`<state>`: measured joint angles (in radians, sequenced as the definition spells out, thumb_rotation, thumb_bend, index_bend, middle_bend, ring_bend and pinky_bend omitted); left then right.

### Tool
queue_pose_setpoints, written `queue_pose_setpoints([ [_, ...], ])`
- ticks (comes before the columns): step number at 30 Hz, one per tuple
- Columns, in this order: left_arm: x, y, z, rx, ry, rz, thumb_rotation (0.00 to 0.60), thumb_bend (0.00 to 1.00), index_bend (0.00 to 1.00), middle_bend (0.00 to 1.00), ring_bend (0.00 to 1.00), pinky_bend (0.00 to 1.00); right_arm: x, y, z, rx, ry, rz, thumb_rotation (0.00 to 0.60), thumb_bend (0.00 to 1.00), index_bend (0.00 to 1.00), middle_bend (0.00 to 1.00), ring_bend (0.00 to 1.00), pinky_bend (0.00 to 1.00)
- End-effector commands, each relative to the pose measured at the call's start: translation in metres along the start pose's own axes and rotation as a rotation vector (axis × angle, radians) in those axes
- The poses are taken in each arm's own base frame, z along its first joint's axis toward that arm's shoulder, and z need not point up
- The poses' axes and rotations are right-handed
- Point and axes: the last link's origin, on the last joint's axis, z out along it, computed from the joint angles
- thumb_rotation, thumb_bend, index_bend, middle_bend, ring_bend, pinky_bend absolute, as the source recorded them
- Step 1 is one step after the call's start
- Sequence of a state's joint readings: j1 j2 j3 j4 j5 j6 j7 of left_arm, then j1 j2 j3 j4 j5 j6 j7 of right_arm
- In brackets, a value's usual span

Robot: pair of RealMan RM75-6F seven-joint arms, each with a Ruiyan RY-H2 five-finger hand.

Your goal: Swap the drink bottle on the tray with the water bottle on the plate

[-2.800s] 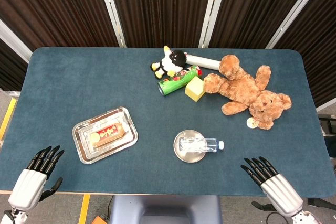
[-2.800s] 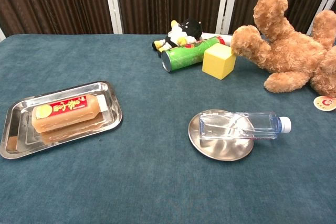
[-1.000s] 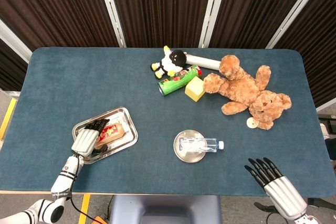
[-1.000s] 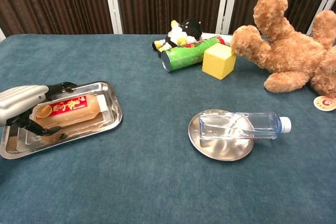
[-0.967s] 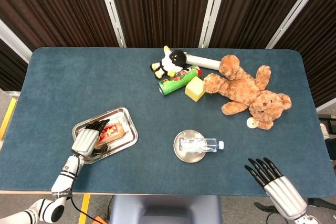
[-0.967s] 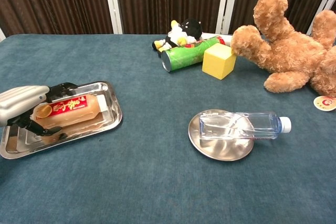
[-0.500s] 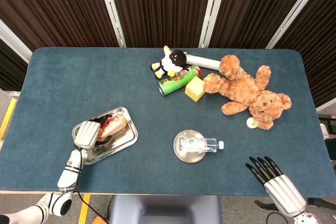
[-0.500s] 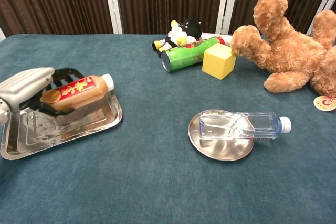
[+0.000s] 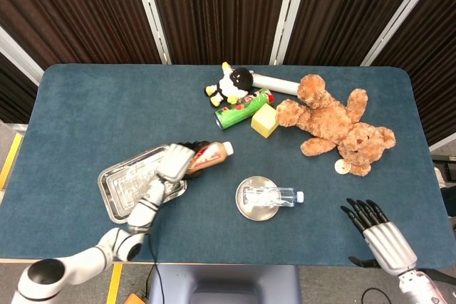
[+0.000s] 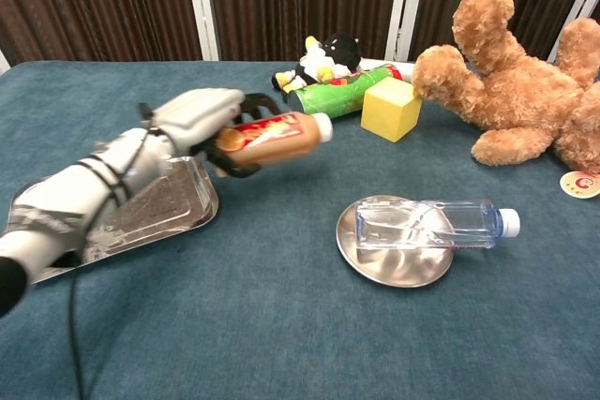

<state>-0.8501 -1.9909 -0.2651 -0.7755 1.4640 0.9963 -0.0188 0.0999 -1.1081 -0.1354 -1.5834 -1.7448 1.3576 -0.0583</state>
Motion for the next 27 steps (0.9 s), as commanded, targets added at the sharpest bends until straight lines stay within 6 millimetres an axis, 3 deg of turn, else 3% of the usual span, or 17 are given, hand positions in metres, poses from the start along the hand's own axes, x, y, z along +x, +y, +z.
queue_pose_setpoints([
  [1, -0.016, 0.041, 0.038, -0.039, -0.039, 0.019, 0.6, 0.55, 0.67, 0.86, 0.85, 0.89, 0.0, 0.005, 0.007, -0.004, -0.03, 0.008, 0.6, 0.23, 0.0, 0.0, 0.0, 0.0],
  [4, -0.022, 0.049, 0.049, -0.05, -0.053, 0.045, 0.6, 0.53, 0.64, 0.82, 0.82, 0.86, 0.0, 0.009, 0.011, -0.01, -0.053, 0.023, 0.6, 0.23, 0.0, 0.0, 0.0, 0.0],
  [6, -0.024, 0.05, 0.053, -0.053, -0.059, 0.047, 0.6, 0.49, 0.58, 0.75, 0.74, 0.79, 0.002, 0.012, 0.012, -0.023, -0.051, 0.033, 0.6, 0.23, 0.0, 0.0, 0.0, 0.0],
  [8, -0.024, 0.05, 0.055, -0.06, -0.065, 0.048, 0.6, 0.45, 0.48, 0.64, 0.6, 0.67, 0.004, 0.014, 0.012, -0.029, -0.048, 0.041, 0.6, 0.23, 0.0, 0.0, 0.0, 0.0],
  [12, -0.025, 0.048, 0.058, -0.074, -0.082, 0.04, 0.6, 0.39, 0.13, 0.33, 0.28, 0.35, 0.005, 0.014, 0.012, -0.029, -0.047, 0.042, 0.6, 0.23, 0.0, 0.0, 0.0, 0.0],
  [14, -0.024, 0.047, 0.059, -0.068, -0.088, 0.024, 0.6, 0.38, 0.03, 0.22, 0.17, 0.26, 0.004, 0.014, 0.012, -0.028, -0.051, 0.041, 0.6, 0.23, 0.0, 0.0, 0.0, 0.0],
  [18, -0.022, 0.04, 0.06, -0.053, -0.088, 0.016, 0.6, 0.37, 0.0, 0.08, 0.05, 0.17, 0.003, 0.012, 0.011, -0.022, -0.06, 0.038, 0.6, 0.23, 0.0, 0.0, 0.0, 0.0],
  [27, -0.013, 0.014, 0.045, -0.047, -0.074, 0.004, 0.6, 0.36, 0.0, 0.06, 0.01, 0.14, 0.0, 0.006, 0.01, 0.013, -0.053, 0.035, 0.6, 0.23, 0.0, 0.0, 0.0, 0.0],
])
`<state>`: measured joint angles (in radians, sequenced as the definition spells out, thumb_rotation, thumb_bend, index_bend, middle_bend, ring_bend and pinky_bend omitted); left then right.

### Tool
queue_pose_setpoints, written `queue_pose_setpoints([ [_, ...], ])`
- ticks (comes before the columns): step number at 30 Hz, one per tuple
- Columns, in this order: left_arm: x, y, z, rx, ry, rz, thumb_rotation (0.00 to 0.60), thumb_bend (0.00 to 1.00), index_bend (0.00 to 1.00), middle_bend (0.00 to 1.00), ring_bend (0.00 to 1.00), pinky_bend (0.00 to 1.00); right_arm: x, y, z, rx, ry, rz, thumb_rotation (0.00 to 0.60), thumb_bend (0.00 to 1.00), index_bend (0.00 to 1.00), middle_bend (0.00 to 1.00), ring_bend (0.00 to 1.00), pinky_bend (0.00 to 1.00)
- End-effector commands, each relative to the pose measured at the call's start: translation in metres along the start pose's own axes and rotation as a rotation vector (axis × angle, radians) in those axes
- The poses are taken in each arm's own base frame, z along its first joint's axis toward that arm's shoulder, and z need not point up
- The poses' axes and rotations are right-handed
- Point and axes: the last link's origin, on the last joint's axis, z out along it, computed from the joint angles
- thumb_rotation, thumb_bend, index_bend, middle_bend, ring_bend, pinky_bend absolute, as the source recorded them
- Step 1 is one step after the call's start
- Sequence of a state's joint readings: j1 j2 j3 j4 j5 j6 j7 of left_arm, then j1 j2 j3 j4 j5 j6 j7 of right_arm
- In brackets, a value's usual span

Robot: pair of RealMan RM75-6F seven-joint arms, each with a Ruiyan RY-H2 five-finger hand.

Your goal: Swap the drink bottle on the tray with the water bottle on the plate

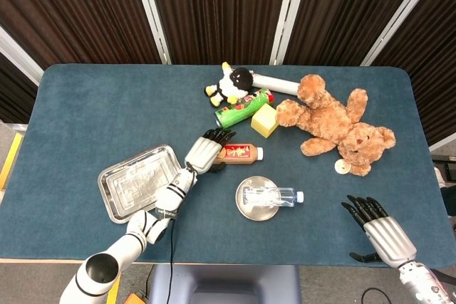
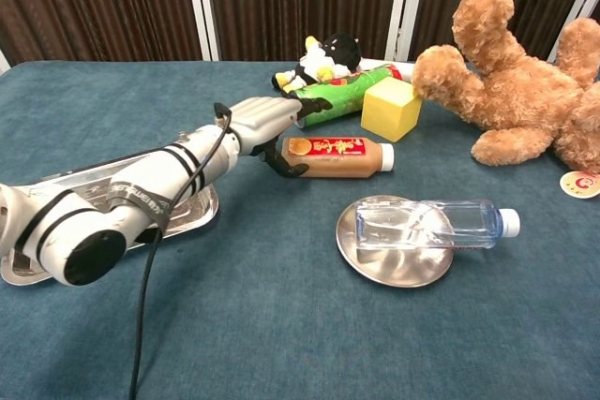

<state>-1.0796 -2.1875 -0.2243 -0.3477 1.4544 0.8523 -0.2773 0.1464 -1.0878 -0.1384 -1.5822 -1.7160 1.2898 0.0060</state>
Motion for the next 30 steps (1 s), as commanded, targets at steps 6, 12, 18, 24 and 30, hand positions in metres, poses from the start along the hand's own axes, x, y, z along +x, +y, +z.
queue_pose_setpoints([
  [6, 0.023, -0.061, -0.092, -0.073, 0.076, 0.034, 0.6, 0.36, 0.0, 0.06, 0.01, 0.13, -0.004, -0.024, 0.016, 0.096, 0.063, 0.009, 0.6, 0.23, 0.0, 0.0, 0.0, 0.0],
  [12, 0.049, -0.107, -0.207, 0.051, 0.053, 0.117, 0.6, 0.36, 0.0, 0.06, 0.01, 0.11, 0.0, -0.07, 0.063, 0.17, 0.134, -0.014, 0.6, 0.23, 0.0, 0.0, 0.0, 0.0],
  [18, 0.056, -0.134, -0.296, 0.206, 0.093, 0.109, 0.6, 0.35, 0.0, 0.06, 0.0, 0.08, -0.002, -0.119, 0.119, 0.198, 0.125, -0.095, 0.6, 0.23, 0.0, 0.04, 0.0, 0.0],
  [24, 0.062, -0.142, -0.329, 0.271, 0.162, 0.051, 0.6, 0.35, 0.0, 0.05, 0.0, 0.07, -0.012, -0.142, 0.159, 0.168, 0.055, -0.128, 0.6, 0.27, 0.07, 0.11, 0.0, 0.0],
  [30, 0.069, -0.146, -0.337, 0.271, 0.188, 0.056, 0.6, 0.36, 0.0, 0.05, 0.0, 0.07, -0.013, -0.157, 0.184, 0.14, 0.043, -0.126, 0.6, 0.3, 0.22, 0.22, 0.03, 0.04],
])
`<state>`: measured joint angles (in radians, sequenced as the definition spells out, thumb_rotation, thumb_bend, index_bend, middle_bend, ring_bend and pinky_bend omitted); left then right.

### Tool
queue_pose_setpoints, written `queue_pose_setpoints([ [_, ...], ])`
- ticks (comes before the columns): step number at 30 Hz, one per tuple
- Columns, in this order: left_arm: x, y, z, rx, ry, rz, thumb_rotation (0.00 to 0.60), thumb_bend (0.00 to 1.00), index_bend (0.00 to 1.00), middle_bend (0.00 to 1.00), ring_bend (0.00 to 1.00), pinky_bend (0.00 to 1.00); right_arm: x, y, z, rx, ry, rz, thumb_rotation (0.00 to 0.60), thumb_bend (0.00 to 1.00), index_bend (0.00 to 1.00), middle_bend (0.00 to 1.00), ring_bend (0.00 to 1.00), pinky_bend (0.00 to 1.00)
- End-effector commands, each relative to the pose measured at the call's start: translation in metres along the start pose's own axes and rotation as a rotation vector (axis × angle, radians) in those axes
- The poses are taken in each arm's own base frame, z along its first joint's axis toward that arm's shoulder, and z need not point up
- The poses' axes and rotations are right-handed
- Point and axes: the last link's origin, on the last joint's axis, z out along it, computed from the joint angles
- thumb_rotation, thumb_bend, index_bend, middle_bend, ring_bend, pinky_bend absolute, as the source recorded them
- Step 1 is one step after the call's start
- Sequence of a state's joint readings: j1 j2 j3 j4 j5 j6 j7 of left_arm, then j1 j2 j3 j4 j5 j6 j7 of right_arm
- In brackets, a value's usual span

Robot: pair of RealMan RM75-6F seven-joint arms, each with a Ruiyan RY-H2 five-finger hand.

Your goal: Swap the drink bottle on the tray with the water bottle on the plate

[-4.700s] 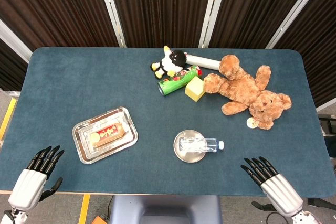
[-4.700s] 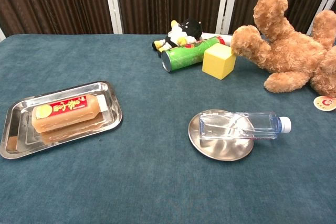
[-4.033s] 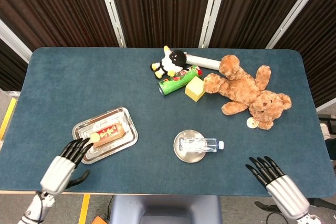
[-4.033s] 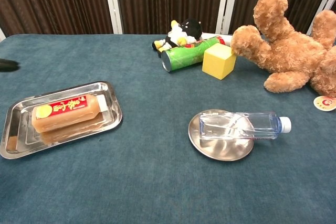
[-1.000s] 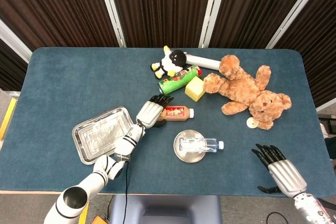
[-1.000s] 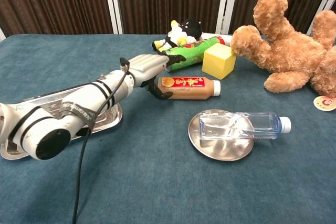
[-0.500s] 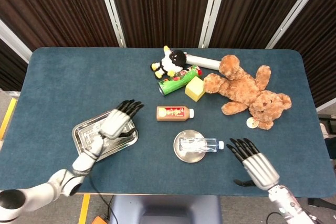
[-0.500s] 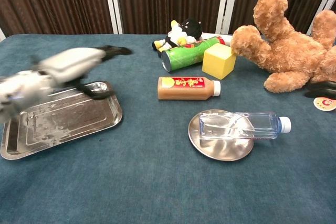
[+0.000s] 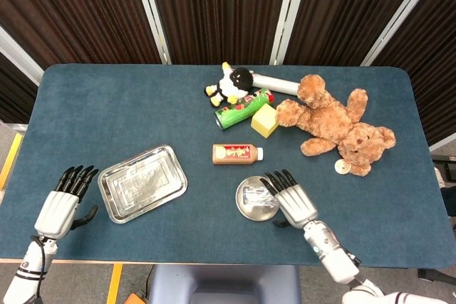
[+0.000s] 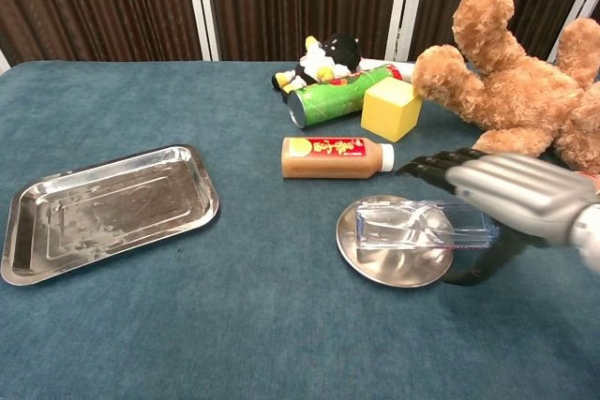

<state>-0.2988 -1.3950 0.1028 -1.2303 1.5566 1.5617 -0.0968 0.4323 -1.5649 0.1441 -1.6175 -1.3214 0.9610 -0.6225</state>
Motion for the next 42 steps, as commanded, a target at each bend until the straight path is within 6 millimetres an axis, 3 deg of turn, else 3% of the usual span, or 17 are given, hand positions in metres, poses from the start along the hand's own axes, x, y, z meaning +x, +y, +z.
queue_pose_setpoints([
  [1, 0.005, -0.003, -0.001, 0.003, 0.021, -0.003, 0.6, 0.36, 0.0, 0.05, 0.0, 0.07, 0.003, -0.011, 0.02, -0.002, 0.014, -0.015, 0.6, 0.31, 0.27, 0.24, 0.05, 0.07],
  [10, 0.006, -0.009, 0.003, 0.031, 0.008, -0.015, 0.6, 0.35, 0.0, 0.05, 0.0, 0.07, -0.005, -0.016, 0.038, -0.027, -0.012, -0.032, 0.6, 0.33, 0.48, 0.33, 0.19, 0.28],
  [12, 0.007, -0.009, 0.003, 0.032, 0.008, -0.02, 0.6, 0.35, 0.0, 0.05, 0.0, 0.07, -0.005, -0.017, 0.039, -0.031, -0.006, -0.042, 0.6, 0.33, 0.55, 0.4, 0.28, 0.39],
  [17, 0.006, -0.011, 0.003, 0.039, 0.004, -0.02, 0.6, 0.35, 0.0, 0.05, 0.0, 0.07, -0.004, -0.018, 0.041, -0.042, 0.036, -0.049, 0.6, 0.36, 0.77, 0.61, 0.59, 0.74],
  [21, 0.006, -0.012, 0.004, 0.042, -0.001, -0.019, 0.6, 0.35, 0.0, 0.05, 0.0, 0.07, 0.001, -0.025, 0.04, -0.023, 0.076, -0.05, 0.6, 0.42, 0.86, 0.69, 0.72, 0.86],
  [29, 0.011, -0.014, 0.003, 0.05, 0.01, -0.019, 0.6, 0.35, 0.0, 0.05, 0.0, 0.07, 0.025, -0.062, 0.027, 0.103, 0.125, -0.025, 0.6, 0.43, 0.87, 0.71, 0.77, 0.89],
  [36, 0.017, -0.016, 0.004, 0.056, 0.027, -0.023, 0.6, 0.36, 0.0, 0.05, 0.0, 0.07, 0.025, -0.133, 0.033, 0.243, 0.132, -0.088, 0.6, 0.43, 0.86, 0.71, 0.77, 0.89],
  [42, 0.023, -0.019, 0.003, 0.061, 0.055, -0.021, 0.6, 0.35, 0.0, 0.05, 0.0, 0.07, 0.006, -0.178, 0.05, 0.264, 0.14, -0.097, 0.6, 0.43, 0.67, 0.71, 0.72, 0.81],
])
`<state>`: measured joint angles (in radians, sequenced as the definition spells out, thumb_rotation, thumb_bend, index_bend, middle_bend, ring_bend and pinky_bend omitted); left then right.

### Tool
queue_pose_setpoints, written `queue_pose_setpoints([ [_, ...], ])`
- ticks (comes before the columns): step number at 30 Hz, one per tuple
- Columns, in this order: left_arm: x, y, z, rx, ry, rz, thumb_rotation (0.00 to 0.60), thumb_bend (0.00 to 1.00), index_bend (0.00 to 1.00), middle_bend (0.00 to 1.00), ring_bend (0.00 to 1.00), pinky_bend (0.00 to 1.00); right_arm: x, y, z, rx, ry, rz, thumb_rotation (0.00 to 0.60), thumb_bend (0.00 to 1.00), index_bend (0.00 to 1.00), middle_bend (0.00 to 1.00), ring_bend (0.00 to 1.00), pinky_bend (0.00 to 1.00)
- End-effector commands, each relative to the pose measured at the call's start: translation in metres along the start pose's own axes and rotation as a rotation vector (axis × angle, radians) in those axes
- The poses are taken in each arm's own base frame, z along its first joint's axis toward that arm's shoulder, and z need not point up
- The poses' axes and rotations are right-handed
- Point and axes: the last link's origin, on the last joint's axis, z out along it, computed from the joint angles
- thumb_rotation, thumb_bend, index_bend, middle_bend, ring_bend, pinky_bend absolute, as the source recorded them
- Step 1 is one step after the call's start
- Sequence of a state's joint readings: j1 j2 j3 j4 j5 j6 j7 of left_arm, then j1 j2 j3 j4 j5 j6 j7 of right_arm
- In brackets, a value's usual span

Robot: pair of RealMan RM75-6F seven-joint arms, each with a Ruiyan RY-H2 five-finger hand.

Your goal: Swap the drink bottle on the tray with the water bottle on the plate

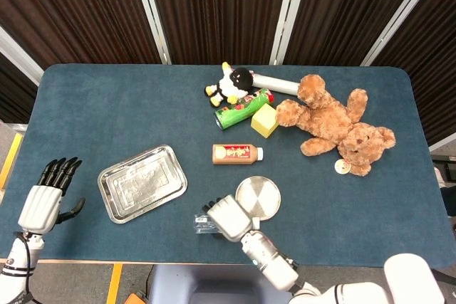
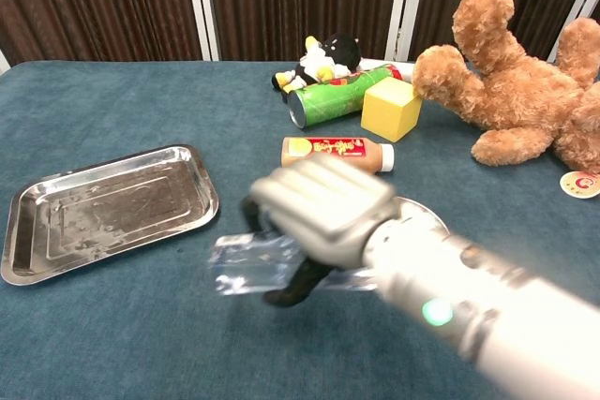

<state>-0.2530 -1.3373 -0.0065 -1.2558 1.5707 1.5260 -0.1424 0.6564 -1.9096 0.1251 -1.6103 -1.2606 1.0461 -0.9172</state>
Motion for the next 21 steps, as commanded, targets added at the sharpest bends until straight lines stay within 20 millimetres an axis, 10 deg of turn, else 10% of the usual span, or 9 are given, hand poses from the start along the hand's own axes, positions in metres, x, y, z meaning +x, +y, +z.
queue_pose_setpoints([
  [1, 0.002, -0.001, -0.001, 0.003, 0.005, -0.005, 0.6, 0.35, 0.0, 0.05, 0.0, 0.07, -0.014, -0.03, 0.019, 0.018, 0.008, -0.03, 0.6, 0.43, 0.65, 0.71, 0.7, 0.8],
  [12, 0.005, -0.002, -0.003, -0.001, 0.008, -0.014, 0.6, 0.36, 0.0, 0.05, 0.0, 0.07, -0.031, -0.046, 0.027, 0.036, -0.089, -0.006, 0.6, 0.43, 0.05, 0.32, 0.25, 0.33],
  [21, 0.005, -0.003, -0.002, 0.003, 0.007, -0.009, 0.6, 0.36, 0.0, 0.04, 0.0, 0.07, -0.007, -0.025, 0.01, 0.029, -0.086, 0.031, 0.6, 0.41, 0.0, 0.25, 0.17, 0.24],
])
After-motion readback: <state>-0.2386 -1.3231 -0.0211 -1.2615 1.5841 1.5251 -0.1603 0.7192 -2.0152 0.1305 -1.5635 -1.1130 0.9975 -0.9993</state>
